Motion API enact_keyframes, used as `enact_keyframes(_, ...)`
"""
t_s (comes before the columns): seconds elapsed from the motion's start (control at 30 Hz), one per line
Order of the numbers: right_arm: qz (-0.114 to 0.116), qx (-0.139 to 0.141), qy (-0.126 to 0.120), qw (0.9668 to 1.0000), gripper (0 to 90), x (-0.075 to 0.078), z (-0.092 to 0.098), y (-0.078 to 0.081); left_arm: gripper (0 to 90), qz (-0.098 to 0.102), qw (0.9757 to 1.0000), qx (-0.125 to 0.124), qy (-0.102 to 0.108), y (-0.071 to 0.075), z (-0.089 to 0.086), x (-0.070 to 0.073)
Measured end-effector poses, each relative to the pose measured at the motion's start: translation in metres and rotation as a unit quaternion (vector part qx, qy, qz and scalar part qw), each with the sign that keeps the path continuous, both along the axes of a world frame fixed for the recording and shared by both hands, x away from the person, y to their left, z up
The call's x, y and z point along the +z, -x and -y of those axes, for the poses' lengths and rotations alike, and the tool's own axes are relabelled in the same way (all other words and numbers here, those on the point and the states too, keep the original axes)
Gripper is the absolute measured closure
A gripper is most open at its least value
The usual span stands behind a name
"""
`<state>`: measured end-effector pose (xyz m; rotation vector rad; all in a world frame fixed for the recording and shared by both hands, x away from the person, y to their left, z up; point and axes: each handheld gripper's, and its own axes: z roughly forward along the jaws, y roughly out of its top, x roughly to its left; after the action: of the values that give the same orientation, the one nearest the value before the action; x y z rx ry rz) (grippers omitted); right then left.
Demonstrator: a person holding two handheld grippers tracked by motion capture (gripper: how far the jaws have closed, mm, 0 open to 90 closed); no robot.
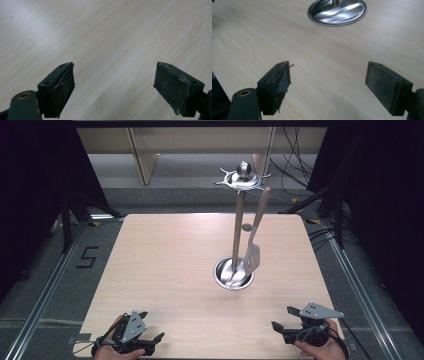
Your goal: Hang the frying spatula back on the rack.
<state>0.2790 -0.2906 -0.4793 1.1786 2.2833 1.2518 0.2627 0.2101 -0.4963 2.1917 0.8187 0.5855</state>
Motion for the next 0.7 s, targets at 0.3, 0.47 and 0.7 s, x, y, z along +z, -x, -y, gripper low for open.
enact_keyframes(0.3, -0.003, 0.006, -0.005, 1.0000, 21.1, -0.0034, -0.0011, 0.0050, 15.9, -0.002, 1.0000, 0.000, 0.003, 0.0004, 0.0003, -0.0003)
enact_keyframes(0.47, -0.006, 0.005, -0.004, 1.0000, 21.0, -0.0047, -0.0023, 0.0069, 15.9, -0.003, 1.0000, 0.000, 0.003, 0.0004, 0.0001, -0.0002)
enact_keyframes(0.7, -0.011, 0.016, -0.006, 0.9998, 21.0, -0.0064, -0.0003, 0.0079, 15.9, -0.009, 0.9999, -0.006, 0.000, -0.0001, -0.0013, 0.0015)
